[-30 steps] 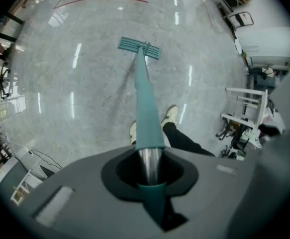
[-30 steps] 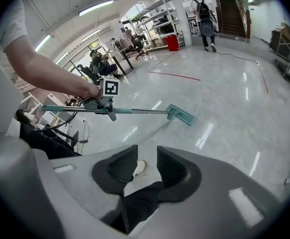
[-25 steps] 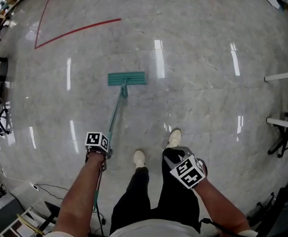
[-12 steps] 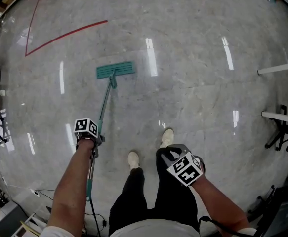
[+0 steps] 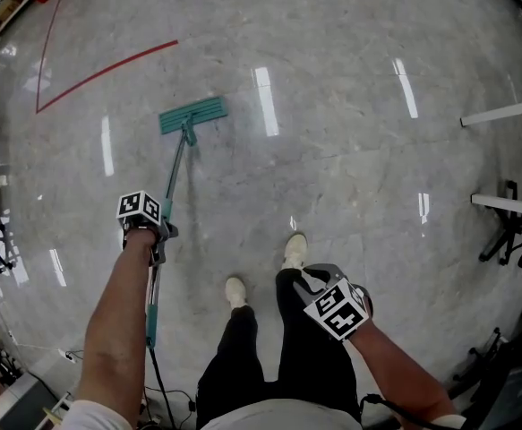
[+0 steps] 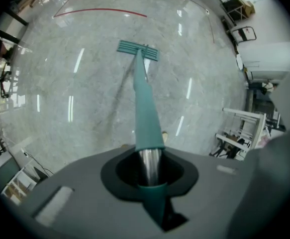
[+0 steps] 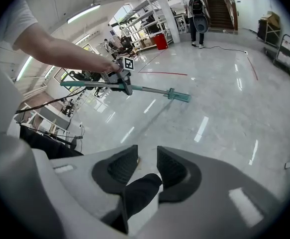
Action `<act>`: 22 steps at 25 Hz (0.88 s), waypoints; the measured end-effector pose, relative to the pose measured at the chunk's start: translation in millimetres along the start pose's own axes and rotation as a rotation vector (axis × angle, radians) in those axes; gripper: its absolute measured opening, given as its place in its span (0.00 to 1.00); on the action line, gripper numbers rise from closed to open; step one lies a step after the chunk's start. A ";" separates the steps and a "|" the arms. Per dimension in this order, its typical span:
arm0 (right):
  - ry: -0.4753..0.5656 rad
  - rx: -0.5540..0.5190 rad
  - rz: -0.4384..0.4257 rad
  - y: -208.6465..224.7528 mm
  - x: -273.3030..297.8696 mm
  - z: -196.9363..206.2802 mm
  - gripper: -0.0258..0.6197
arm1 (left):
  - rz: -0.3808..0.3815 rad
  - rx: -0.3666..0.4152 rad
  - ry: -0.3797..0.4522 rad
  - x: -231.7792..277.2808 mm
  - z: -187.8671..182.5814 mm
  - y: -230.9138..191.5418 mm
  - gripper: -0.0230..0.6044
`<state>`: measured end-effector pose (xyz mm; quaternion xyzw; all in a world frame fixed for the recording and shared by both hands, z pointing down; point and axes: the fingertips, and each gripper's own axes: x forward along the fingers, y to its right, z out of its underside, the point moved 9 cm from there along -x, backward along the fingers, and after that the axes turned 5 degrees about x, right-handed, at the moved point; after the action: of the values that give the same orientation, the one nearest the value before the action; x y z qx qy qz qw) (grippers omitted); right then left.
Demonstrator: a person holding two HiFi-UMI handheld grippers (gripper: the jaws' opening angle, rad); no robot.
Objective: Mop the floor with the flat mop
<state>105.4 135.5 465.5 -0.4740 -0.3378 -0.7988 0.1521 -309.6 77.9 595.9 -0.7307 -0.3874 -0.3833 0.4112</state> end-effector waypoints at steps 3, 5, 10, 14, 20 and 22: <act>-0.010 0.003 0.000 5.7 -4.3 8.3 0.23 | 0.009 -0.019 0.005 0.4 -10.3 8.8 0.13; -0.010 0.003 0.007 11.4 -6.6 10.9 0.23 | 0.006 -0.023 0.008 1.3 -16.2 14.4 0.13; 0.004 -0.003 0.016 18.5 -13.2 12.3 0.23 | -0.015 -0.020 0.025 2.1 -14.0 11.2 0.13; 0.024 -0.005 0.031 20.7 -17.2 13.8 0.23 | -0.027 0.003 0.032 -4.9 -0.8 7.2 0.13; 0.073 -0.021 0.072 -1.3 -25.0 8.6 0.23 | -0.062 0.070 0.060 -23.8 59.8 -17.2 0.13; 0.095 -0.028 0.094 -15.7 -29.8 5.6 0.23 | -0.061 0.090 0.062 -31.3 93.1 -32.1 0.13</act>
<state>115.2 148.3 435.5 -0.4531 -0.2962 -0.8170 0.1987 -328.1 165.3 544.0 -0.6870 -0.4136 -0.4004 0.4435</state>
